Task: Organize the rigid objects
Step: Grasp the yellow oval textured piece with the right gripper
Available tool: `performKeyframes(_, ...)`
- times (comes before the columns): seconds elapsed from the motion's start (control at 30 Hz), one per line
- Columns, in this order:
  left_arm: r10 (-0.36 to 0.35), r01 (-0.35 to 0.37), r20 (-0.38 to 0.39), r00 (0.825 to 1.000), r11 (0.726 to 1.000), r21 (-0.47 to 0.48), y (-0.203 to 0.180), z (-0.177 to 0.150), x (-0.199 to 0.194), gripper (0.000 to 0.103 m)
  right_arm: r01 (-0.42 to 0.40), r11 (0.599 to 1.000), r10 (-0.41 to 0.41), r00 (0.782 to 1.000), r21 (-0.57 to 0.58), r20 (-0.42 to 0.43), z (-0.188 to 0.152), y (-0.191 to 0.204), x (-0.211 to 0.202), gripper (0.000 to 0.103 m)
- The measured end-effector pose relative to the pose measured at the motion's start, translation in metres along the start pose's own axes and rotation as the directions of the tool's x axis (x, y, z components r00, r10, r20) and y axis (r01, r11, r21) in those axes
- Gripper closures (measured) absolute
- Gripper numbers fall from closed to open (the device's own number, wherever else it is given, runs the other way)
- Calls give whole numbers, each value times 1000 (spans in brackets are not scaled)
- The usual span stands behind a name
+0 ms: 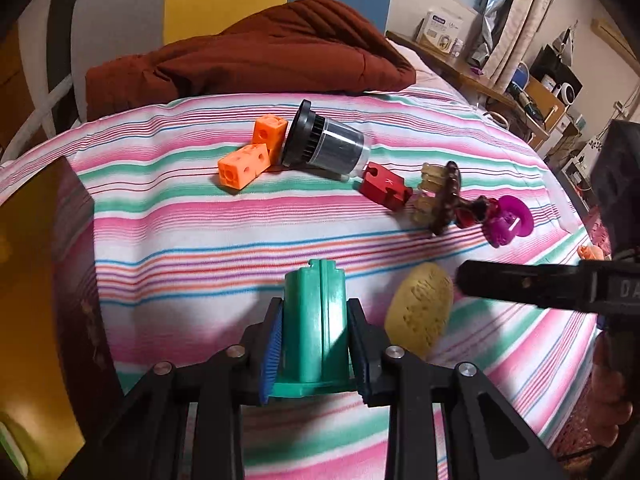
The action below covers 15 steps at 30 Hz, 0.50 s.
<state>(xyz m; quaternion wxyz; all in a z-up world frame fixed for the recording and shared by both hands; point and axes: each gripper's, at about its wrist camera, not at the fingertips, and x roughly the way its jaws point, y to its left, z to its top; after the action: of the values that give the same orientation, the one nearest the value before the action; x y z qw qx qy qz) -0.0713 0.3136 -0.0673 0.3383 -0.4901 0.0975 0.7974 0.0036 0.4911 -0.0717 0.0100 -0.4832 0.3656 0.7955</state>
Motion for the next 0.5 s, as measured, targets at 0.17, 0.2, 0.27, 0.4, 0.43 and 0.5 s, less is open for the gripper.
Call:
performKeyframes(0.17,-7,4,74,997,999,44,-7,-8,-27,73,-6,1000,6,998,-13,-60,-7,5,12,53)
performKeyframes(0.2,-13,9,84,996,999,43,-7,-10,-32,73,1,1000,-2,998,-8,-67,-8,5,14,53)
performKeyframes(0.27,-11,6,110,994,999,50,-10,-13,-42,73,3,1000,-3,998,-4,-70,-9,4,13,53)
performKeyframes(0.4,-20,7,165,986,997,81,-15,-26,-67,73,-7,1000,8,996,6,-87,-10,3,16,49)
performKeyframes(0.43,-19,3,176,984,996,86,-16,-28,-71,73,-12,1000,13,996,7,-91,-10,3,18,45)
performKeyframes(0.5,-26,8,196,980,996,87,-15,-34,-81,73,-1,1000,2,997,11,-83,-9,4,21,43)
